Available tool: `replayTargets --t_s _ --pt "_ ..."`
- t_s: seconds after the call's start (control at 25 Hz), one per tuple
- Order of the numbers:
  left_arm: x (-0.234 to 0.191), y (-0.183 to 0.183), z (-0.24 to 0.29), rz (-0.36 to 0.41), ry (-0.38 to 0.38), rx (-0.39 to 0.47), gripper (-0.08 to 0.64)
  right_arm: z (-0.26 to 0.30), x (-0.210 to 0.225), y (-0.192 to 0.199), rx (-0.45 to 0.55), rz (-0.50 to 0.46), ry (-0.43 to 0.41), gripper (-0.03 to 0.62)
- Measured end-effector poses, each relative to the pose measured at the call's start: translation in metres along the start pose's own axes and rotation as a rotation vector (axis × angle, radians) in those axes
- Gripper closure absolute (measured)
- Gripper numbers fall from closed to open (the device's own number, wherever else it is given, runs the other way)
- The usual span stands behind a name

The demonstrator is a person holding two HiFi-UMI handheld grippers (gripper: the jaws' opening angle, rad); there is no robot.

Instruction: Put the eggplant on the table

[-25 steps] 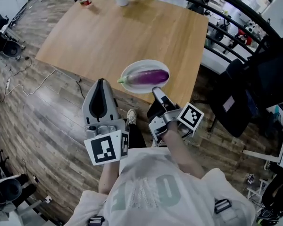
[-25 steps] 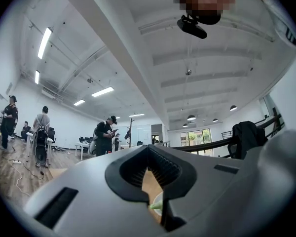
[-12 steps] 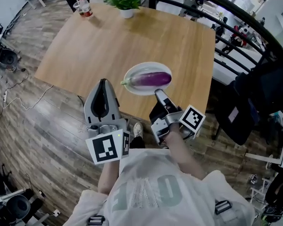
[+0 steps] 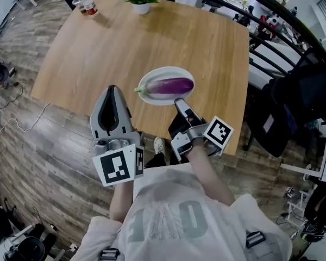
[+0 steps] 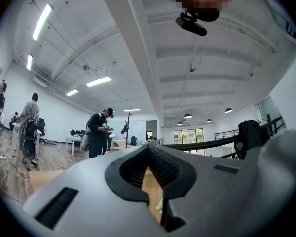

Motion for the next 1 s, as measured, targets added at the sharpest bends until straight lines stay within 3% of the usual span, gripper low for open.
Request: replayTargets --t_s 0.24,1.0 --pt "0.006 0.012 0.013 0.032 -0.021 -0.039 0.55 0.021 0.028 -0.011 -0.033 0.02 -0.039 0.568" --pt "0.004 0.037 0.024 0.037 -0.083 -0.136 0.55 0.06 0.106 -0.033 -0.066 0.026 0.058 0.568"
Point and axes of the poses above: the fingertips, and each gripper's own axes: z forward along the fingers, x to its right, y out of its underside, the point moved 8 cm from there along -z, backward along the fingers, and after that the axes turned 2 degrees about x, right-handed, at the moved point
